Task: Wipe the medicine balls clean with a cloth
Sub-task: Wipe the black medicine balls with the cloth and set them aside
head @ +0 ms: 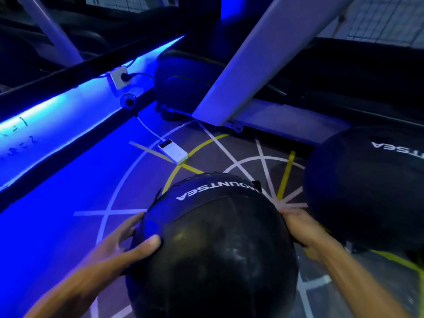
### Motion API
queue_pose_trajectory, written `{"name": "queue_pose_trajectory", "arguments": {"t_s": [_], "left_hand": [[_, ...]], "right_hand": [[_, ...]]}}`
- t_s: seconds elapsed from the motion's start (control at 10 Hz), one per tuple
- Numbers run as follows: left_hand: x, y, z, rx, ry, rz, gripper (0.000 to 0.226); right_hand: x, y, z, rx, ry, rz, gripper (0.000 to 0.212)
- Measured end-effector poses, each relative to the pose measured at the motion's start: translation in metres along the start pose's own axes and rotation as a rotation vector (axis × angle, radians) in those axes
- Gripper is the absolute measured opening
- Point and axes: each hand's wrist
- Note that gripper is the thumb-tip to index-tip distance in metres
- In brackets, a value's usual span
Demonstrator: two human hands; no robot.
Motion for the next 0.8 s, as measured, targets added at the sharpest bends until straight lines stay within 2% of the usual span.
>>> {"name": "queue_pose_trajectory", "arguments": {"t_s": [0.1, 0.2, 0.3, 0.4, 0.5, 0.6, 0.7, 0.8], "left_hand": [[-0.015, 0.010, 0.002, 0.038, 0.096, 0.139, 0.150], [-0.023, 0.032, -0.002, 0.107, 0.145, 0.210, 0.116], [-0.041, 0.064, -0.001, 0.115, 0.188, 0.333, 0.109], [-0.059, 0.101, 0.017, 0.053, 0.027, 0.471, 0.099], [-0.059, 0.153, 0.047, 0.041, -0.035, 0.480, 0.082], [-0.039, 0.203, 0.079, 0.148, 0.163, 0.468, 0.089], [-0.020, 0.235, 0.092, 0.046, 0.253, 0.464, 0.094], [-0.015, 0.246, 0.094, 0.046, 0.207, 0.494, 0.094]], "right_hand": [[-0.011, -0.008, -0.003, -0.063, 0.129, 0.021, 0.030], [-0.024, -0.016, -0.002, -0.181, 0.323, 0.017, 0.031], [-0.008, -0.008, -0.018, -0.291, 0.371, -0.106, 0.048], [0.023, 0.010, -0.049, -0.491, 0.209, -0.305, 0.050], [0.055, 0.025, -0.078, -0.596, -0.018, -0.428, 0.047], [0.070, 0.038, -0.081, -0.604, -0.188, -0.408, 0.048], [0.072, 0.052, -0.066, -0.574, -0.236, -0.460, 0.047], [0.078, 0.069, -0.064, -0.553, -0.163, -0.480, 0.050]]}}
Point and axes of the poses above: each hand's wrist, its own y-axis towards the middle knuckle, its own z-axis out of the palm, x = y × z, and after that the axes turned 1 degree about y, right-handed
